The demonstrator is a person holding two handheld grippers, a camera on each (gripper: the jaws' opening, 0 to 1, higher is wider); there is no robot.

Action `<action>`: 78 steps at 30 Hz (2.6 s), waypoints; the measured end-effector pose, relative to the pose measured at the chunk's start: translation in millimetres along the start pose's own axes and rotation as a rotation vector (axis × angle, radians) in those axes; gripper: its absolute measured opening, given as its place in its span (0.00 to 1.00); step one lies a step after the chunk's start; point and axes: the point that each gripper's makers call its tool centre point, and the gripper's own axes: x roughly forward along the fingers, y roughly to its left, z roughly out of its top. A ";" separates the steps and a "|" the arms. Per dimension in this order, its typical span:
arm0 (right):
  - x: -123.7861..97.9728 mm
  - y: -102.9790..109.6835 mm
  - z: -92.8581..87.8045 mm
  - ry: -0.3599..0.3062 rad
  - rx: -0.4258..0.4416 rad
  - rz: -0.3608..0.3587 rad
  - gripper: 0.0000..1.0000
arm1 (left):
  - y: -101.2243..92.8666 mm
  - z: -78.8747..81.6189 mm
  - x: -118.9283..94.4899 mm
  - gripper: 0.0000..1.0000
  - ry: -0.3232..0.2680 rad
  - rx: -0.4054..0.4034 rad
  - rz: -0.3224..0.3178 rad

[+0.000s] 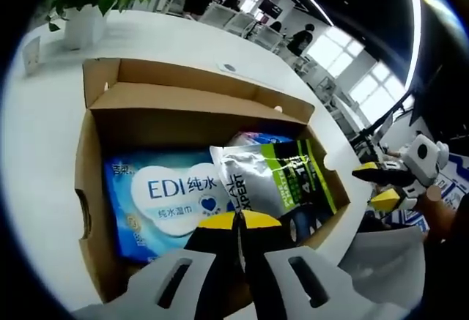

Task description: Operate the shoe box by opening the lid, removing the specified soft item, and placing it in the target area until the item is outside and the box remains undamaged.

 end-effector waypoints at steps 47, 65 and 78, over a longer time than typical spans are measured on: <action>78.5 0.3 -19.2 0.199 0.081 -0.005 0.28 | 22.3 4.4 -10.8 0.00 -0.010 0.016 0.021; 74.2 -2.5 -6.3 0.139 0.113 -0.022 0.04 | 13.3 12.8 -16.4 0.00 -0.052 0.024 0.015; 58.6 -6.7 17.8 0.059 0.193 -0.027 0.00 | -1.9 25.2 -24.9 0.00 -0.082 0.058 0.024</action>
